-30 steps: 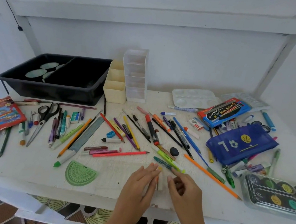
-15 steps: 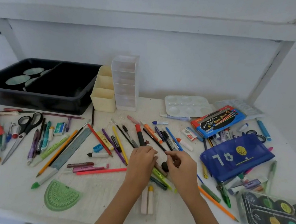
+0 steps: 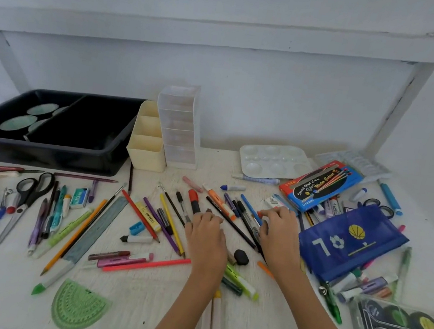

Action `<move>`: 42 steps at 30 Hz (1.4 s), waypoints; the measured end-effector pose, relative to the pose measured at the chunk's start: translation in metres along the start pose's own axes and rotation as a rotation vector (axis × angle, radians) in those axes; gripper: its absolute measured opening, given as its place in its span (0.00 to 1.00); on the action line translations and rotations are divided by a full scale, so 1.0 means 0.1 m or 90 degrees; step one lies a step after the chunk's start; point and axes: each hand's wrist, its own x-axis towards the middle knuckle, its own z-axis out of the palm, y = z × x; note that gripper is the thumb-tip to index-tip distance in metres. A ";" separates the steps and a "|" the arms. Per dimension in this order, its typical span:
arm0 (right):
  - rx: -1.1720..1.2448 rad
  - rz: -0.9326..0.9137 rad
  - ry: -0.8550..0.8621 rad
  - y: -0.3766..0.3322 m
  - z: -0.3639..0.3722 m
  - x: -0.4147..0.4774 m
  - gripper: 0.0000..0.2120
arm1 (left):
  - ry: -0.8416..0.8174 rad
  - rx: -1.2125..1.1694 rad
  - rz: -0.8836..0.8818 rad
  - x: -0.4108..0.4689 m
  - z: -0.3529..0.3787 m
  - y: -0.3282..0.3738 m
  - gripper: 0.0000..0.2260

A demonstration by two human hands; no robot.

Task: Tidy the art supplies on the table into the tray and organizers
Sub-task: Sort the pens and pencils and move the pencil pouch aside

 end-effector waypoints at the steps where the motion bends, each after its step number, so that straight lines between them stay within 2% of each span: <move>1: -0.029 0.000 -0.008 0.00 0.01 0.02 0.12 | 0.003 -0.006 0.022 0.00 0.01 0.01 0.13; 3: -0.057 0.018 -0.032 0.01 0.03 0.05 0.13 | 0.023 -0.011 0.054 0.00 0.03 0.00 0.17; 6: -0.059 0.040 -0.022 0.02 0.05 0.06 0.15 | -0.039 -0.055 -0.007 -0.01 -0.01 0.02 0.16; 10: -0.004 0.056 -0.012 0.01 0.03 0.06 0.14 | -0.058 -0.047 -0.010 0.05 -0.03 0.01 0.18; 14: 0.208 0.073 0.048 -0.04 -0.03 0.00 0.11 | 0.011 -0.222 -0.033 0.05 -0.07 -0.05 0.17; 17: 0.370 0.122 0.072 -0.12 -0.15 -0.11 0.09 | 0.084 -0.295 -0.047 -0.02 -0.17 -0.08 0.17; 25: 0.714 0.257 -0.047 -0.36 -0.44 -0.60 0.13 | 0.141 -0.495 -0.137 -0.38 -0.59 -0.18 0.13; 31: 0.851 0.280 -0.147 -0.47 -0.42 -1.00 0.09 | 0.131 -0.629 -0.236 -0.75 -0.80 -0.35 0.05; 37: 0.820 0.263 -0.126 -0.60 -0.37 -1.30 0.13 | 0.107 -0.681 -0.246 -1.06 -0.93 -0.43 0.03; 40: 0.782 0.267 -0.100 -0.64 -0.36 -1.41 0.10 | 0.097 -0.670 -0.251 -1.18 -0.92 -0.50 0.03; 42: 0.714 0.216 -0.076 -0.64 -0.34 -1.49 0.08 | 0.095 -0.685 -0.271 -1.24 -0.91 -0.55 0.03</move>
